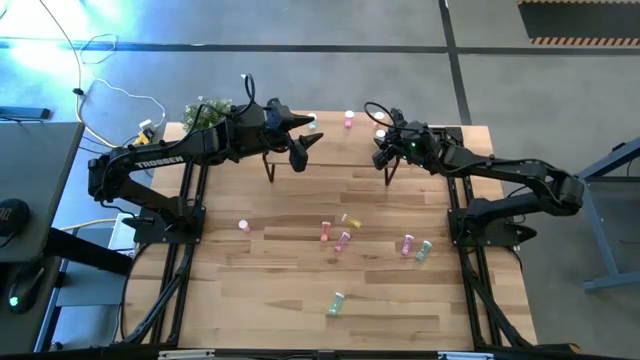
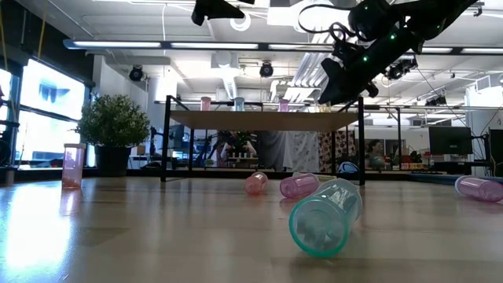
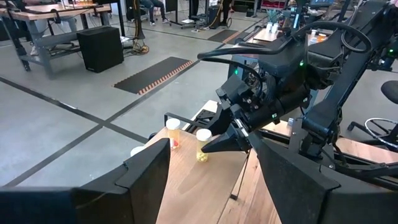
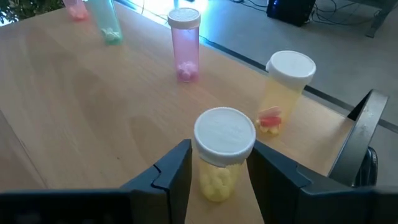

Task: Pick and place medicine bottles onto shelf by color
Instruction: Put the bottom left yellow pill bottle on the shelf aligned with the other yellow pill bottle

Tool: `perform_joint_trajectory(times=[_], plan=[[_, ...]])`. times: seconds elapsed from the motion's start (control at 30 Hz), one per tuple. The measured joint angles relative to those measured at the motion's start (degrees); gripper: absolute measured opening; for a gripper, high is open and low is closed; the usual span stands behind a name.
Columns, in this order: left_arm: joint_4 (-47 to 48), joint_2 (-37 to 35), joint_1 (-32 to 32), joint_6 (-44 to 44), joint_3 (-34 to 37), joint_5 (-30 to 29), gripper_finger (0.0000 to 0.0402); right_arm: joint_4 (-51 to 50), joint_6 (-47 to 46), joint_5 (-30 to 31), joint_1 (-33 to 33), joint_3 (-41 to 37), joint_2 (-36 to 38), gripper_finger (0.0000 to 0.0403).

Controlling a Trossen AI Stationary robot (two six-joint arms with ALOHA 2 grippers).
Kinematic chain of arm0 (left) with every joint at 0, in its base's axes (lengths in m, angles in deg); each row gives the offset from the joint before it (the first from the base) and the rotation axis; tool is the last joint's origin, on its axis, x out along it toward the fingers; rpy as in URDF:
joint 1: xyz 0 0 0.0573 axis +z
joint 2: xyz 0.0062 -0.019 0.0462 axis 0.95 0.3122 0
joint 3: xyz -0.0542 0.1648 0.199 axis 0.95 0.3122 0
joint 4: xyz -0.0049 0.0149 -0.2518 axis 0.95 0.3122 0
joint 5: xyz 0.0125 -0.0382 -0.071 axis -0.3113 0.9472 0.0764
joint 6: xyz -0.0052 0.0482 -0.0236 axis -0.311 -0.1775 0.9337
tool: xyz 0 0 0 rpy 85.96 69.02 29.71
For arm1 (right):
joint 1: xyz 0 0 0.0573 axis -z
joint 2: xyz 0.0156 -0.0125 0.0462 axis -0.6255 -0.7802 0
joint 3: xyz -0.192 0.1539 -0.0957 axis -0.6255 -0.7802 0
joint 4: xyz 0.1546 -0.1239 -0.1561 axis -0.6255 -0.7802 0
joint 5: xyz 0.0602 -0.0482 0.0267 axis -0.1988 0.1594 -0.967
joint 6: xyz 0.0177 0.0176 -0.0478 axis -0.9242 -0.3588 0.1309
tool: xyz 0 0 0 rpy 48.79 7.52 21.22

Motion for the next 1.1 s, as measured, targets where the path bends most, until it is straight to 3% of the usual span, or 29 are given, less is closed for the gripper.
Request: perform_joint_trajectory(times=[1.1], plan=[[0.0,0.0,0.0,-1.4,0.0,0.1,0.0236,5.3,-1.0,0.8,0.0,0.0,0.0,0.0145]])
